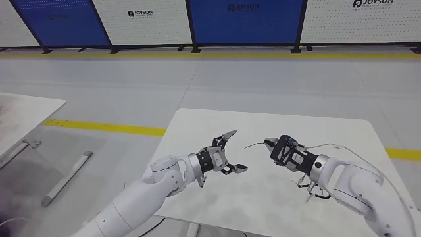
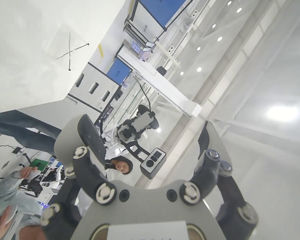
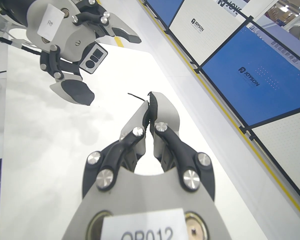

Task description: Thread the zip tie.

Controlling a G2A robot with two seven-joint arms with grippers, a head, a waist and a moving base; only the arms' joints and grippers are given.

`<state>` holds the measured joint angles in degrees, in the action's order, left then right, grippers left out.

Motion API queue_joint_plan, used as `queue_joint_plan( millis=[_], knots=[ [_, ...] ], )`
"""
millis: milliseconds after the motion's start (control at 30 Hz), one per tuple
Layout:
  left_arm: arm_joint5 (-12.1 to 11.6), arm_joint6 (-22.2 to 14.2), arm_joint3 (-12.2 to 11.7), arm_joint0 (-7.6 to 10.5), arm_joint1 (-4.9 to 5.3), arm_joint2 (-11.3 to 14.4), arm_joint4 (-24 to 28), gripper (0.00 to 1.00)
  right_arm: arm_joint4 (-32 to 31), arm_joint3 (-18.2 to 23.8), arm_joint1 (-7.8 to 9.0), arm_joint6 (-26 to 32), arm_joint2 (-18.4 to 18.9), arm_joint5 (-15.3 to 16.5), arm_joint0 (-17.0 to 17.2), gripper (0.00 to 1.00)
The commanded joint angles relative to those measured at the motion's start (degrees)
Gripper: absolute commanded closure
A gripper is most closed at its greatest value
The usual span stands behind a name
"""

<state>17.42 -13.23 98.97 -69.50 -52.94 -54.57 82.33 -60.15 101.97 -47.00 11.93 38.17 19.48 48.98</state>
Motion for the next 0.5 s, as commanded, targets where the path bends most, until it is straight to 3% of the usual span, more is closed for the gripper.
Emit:
queue_joint_plan(
  millis=[0, 100, 467],
  knots=[
    [-0.6, 3.43, 0.71, 0.68, -0.41, 0.7, -0.87, 0.0, 0.0, 0.0, 0.0, 0.0, 0.0, 0.0, 0.0, 1.0],
    [0.06, 11.07, 1.1, 2.27, -1.08, 3.13, -6.8, 0.0, 0.0, 0.0, 0.0, 0.0, 0.0, 0.0, 0.0, 1.0],
    [-0.67, 11.55, 1.83, 2.16, -1.41, 3.41, -7.13, 0.0, 0.0, 0.0, 0.0, 0.0, 0.0, 0.0, 0.0, 1.0]
  ],
)
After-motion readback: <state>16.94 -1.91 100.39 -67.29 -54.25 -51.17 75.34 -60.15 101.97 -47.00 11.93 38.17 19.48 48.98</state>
